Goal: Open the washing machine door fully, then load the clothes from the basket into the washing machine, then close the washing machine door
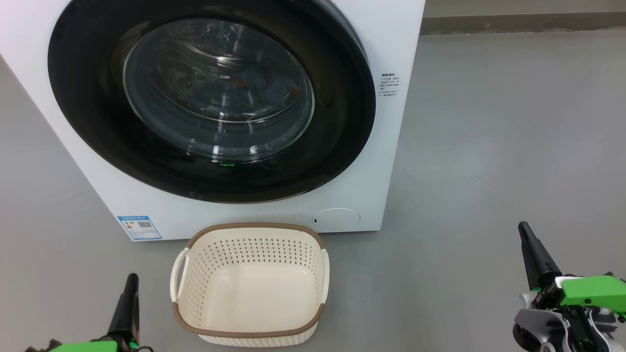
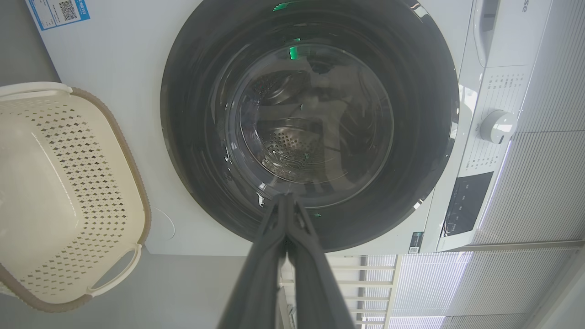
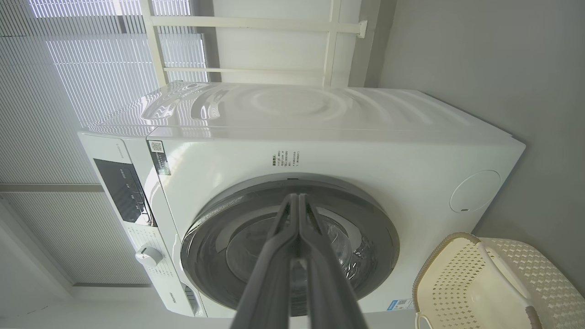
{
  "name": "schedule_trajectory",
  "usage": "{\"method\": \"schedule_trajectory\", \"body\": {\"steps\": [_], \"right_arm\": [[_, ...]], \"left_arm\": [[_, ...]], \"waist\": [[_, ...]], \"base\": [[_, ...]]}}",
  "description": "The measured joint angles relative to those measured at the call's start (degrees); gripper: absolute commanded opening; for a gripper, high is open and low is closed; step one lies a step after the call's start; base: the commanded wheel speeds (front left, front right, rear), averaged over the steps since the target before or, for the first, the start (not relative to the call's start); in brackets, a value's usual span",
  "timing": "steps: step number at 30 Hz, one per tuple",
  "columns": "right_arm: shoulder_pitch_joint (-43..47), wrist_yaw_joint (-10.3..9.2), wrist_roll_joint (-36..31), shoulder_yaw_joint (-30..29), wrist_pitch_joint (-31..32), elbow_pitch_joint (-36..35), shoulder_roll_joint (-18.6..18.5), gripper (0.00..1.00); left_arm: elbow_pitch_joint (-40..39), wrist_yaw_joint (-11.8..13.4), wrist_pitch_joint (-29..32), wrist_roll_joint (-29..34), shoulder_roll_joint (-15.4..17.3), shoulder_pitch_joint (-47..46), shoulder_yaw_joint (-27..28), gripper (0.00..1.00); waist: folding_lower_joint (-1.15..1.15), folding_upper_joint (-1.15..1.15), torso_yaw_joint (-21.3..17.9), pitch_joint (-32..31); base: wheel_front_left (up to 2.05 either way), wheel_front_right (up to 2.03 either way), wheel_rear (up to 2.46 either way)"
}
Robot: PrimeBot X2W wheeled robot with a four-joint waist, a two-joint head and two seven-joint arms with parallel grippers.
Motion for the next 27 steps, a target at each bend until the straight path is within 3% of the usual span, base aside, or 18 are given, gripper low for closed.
{"method": "schedule_trajectory", "body": {"steps": [27], "right_arm": [[0.0, 0.00, 0.0, 0.0, 0.0, 0.0, 0.0, 0.00]], "left_arm": [[0.0, 0.0, 0.0, 0.0, 0.0, 0.0, 0.0, 0.00]], "waist": [[0.00, 0.00, 0.0, 0.0]], "base": [[0.00, 0.00, 0.00]]}}
